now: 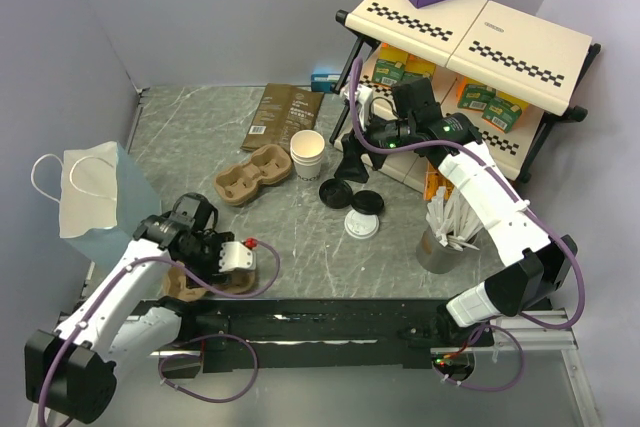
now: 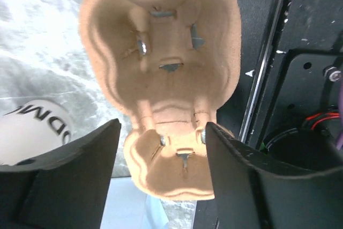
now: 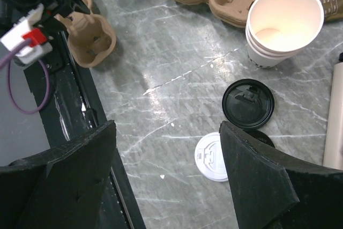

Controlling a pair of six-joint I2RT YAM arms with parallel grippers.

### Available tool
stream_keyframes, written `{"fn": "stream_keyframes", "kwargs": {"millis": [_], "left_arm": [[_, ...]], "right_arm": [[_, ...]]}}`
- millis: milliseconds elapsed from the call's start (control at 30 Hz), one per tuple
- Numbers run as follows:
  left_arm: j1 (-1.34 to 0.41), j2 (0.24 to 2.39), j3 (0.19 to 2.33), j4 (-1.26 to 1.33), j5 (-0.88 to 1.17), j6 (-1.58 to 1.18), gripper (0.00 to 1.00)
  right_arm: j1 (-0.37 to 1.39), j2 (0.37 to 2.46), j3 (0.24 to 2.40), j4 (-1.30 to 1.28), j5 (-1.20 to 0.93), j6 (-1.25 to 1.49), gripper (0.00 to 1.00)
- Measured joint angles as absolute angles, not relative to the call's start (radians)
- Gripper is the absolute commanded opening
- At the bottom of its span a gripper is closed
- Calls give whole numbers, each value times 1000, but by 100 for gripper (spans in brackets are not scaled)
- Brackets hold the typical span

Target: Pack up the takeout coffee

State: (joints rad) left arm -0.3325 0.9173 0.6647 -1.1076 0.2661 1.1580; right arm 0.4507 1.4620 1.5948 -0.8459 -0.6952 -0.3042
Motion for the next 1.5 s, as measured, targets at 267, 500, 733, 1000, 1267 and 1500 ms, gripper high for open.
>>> {"fn": "stream_keyframes", "kwargs": {"millis": [267, 500, 733, 1000, 1267, 1500], "left_arm": [[-333, 901, 934, -1162, 344, 1032, 75], [-212, 1015, 1456, -855, 138, 574, 91], [47, 1073, 1666, -795, -175, 387, 94], [371, 1270, 1986, -1004, -205, 274, 88], [629, 1311, 1938, -1201, -115, 245, 82], [808, 1310, 1810, -1310, 4, 248, 71]], "right_arm": [[451, 1462, 1595, -853, -697, -308, 84], [449, 1462, 1595, -852, -700, -307, 84], [448, 1462, 1587, -836, -709, -294, 84], [447, 1466, 1565, -817, -740, -262, 84], [447, 1480, 1565, -814, -765, -233, 84], [447, 1512, 1565, -807, -790, -209, 84]]}}
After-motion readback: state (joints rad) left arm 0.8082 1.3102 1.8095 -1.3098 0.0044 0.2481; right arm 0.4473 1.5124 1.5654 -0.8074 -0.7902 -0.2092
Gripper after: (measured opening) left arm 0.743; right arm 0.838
